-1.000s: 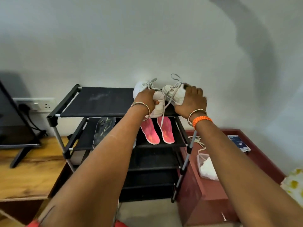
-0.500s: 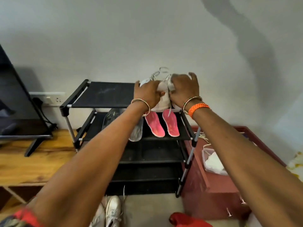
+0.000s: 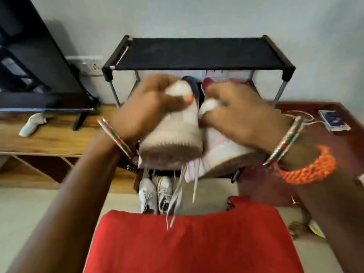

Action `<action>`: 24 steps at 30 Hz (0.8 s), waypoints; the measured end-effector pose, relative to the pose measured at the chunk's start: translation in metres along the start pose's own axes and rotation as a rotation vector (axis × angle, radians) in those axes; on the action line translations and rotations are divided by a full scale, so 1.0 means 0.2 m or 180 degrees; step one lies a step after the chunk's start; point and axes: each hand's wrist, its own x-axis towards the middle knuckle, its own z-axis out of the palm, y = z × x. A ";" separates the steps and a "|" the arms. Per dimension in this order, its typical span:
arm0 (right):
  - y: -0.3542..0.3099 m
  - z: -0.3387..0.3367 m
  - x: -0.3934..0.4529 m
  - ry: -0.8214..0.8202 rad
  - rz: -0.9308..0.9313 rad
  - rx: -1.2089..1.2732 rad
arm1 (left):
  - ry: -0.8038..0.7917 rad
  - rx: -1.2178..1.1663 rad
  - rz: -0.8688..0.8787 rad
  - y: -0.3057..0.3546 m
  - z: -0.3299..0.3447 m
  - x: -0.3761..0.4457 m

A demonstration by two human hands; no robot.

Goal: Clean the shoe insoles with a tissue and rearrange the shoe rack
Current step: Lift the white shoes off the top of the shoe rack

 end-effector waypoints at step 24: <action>1.50 2.35 0.06 -0.1450 0.1665 -0.0448 | -0.1143 0.1987 -0.2118 -2.63 0.69 0.08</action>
